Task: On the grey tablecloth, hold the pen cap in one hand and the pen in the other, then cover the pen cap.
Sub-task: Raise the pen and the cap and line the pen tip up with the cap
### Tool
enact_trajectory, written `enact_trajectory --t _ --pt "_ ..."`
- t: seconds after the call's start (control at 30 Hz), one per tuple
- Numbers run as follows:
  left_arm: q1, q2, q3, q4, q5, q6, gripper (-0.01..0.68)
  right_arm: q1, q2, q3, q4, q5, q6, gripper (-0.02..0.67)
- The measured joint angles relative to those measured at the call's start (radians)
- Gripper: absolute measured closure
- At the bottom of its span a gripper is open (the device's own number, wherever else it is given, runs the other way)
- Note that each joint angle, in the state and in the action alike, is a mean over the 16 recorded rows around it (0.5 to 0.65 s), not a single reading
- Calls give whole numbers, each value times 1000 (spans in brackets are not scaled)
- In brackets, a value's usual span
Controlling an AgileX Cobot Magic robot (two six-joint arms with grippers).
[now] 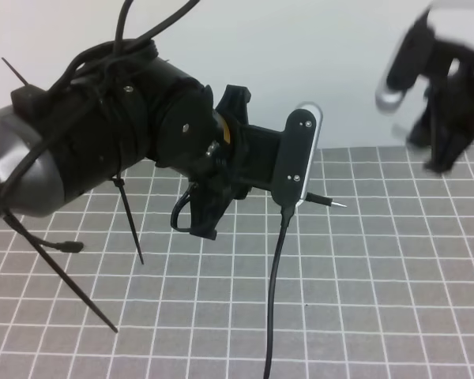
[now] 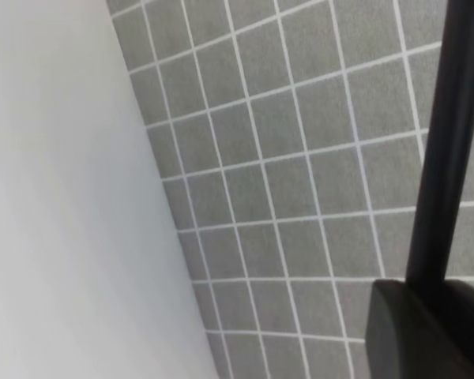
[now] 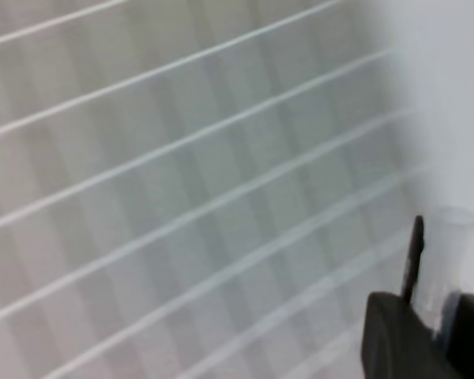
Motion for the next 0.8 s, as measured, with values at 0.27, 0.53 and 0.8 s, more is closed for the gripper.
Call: enact_trajectory --t 0.27,0.53,0.8 --pt "35 0 0 -25 -10 -18 630 105 -63 43 -501 -238 336 645" --pt "112 0 0 -80 -27 0 630 215 -171 299 -1005 -348 775 645" --pt "163 9 0 -206 -12 91 630 278 -343 677 -1434 -480 1249 645"
